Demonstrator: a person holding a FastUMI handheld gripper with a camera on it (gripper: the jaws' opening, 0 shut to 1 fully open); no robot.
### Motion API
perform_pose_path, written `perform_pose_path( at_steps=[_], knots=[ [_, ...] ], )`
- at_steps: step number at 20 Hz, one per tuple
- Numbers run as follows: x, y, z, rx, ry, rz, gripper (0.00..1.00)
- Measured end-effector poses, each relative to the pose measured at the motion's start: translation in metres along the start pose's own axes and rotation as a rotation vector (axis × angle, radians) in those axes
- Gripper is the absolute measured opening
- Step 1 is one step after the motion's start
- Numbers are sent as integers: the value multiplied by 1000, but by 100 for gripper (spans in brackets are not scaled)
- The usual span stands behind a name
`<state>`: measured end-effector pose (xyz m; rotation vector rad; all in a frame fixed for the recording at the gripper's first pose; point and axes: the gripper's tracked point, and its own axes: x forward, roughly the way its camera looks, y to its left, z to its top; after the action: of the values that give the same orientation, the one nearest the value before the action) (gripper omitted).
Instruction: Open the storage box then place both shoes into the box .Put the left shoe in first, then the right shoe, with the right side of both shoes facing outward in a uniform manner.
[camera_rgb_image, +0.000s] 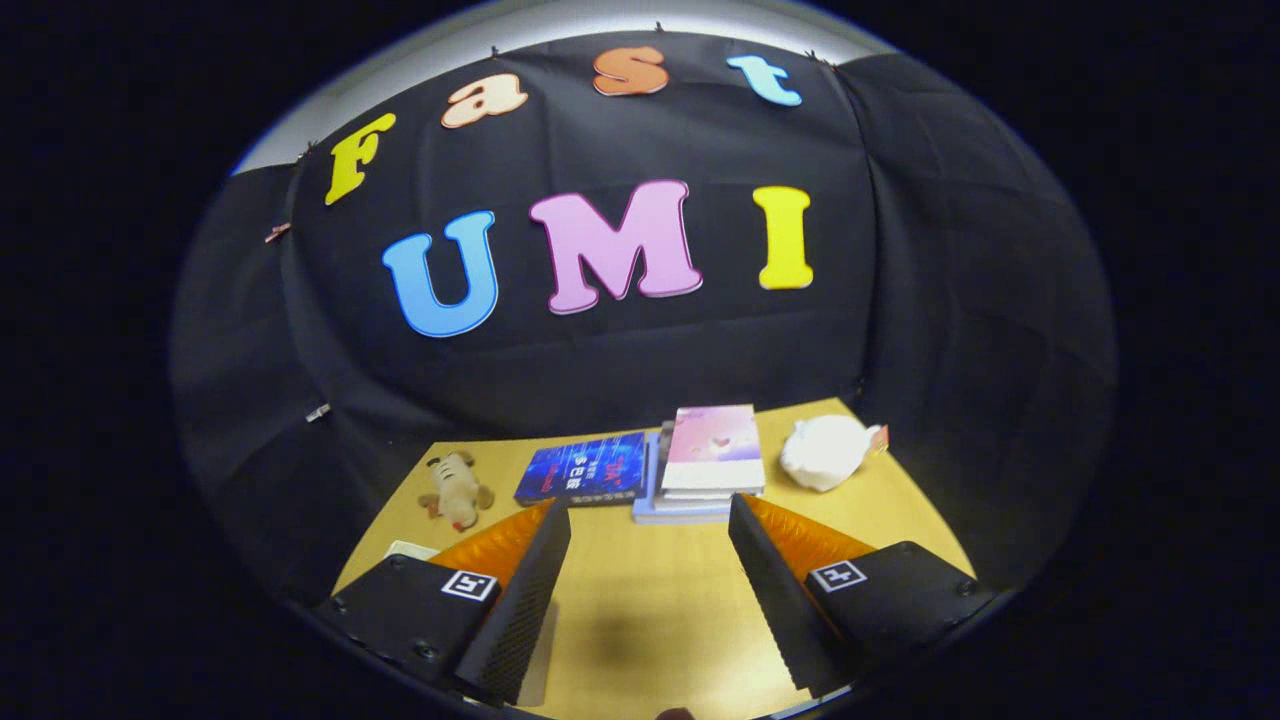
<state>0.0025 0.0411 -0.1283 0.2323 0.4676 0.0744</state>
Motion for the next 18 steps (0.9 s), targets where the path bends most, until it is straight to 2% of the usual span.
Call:
perform_pose_path(
  at_steps=[5,8,11,18],
  knots=[
    [-32,-15,36,-139,-146,-59,97],
    [-51,-10,39,-150,-190,-53,97],
    [-45,-10,33,-183,-207,-53,95],
    [-61,-11,56,-224,-270,-56,98]
  ],
)
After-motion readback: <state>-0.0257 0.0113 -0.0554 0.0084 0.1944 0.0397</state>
